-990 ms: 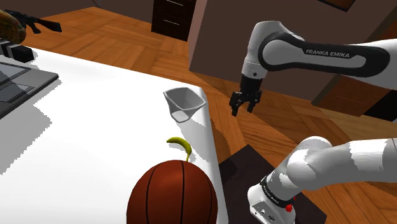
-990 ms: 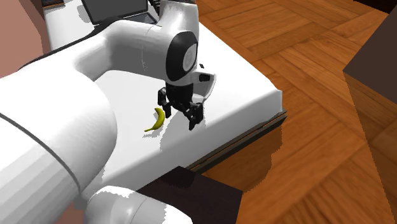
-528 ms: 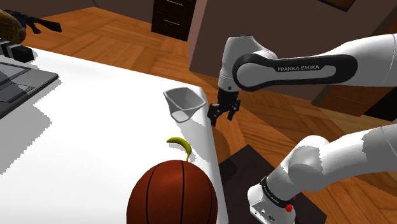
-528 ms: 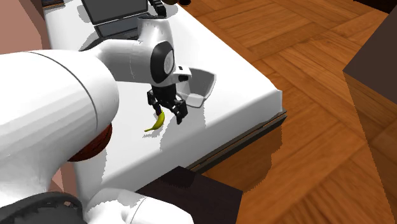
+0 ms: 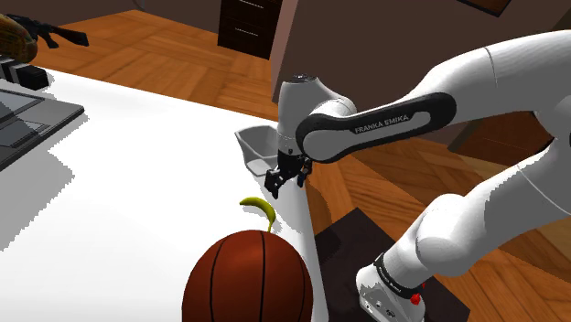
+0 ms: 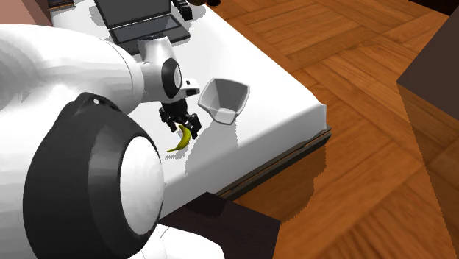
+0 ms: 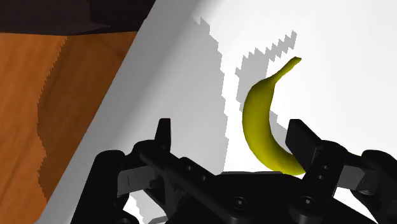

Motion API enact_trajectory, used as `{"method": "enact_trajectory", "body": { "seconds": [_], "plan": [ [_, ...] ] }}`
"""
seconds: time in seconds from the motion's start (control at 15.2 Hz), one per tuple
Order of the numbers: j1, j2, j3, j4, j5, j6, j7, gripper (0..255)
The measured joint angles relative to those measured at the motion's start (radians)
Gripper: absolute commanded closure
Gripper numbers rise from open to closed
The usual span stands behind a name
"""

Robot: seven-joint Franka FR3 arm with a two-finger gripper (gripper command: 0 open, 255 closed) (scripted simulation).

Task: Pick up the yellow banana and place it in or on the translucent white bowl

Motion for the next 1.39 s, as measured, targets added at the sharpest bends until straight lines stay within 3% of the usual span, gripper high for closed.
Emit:
{"method": "enact_trajectory", "body": {
  "seconds": [0.4, 0.79, 1.25, 1.32, 1.39],
  "plan": [
    [0.009, 0.206, 0.061, 0.067, -0.123, 0.122, 0.138, 0],
    [0.007, 0.26, 0.059, 0.034, -0.163, 0.202, 0.171, 0],
    [0.006, 0.269, 0.058, 0.031, -0.17, 0.214, 0.176, 0],
    [0.006, 0.269, 0.058, 0.031, -0.17, 0.214, 0.176, 255],
    [0.006, 0.269, 0.058, 0.031, -0.17, 0.214, 0.176, 255]
  ]
}}
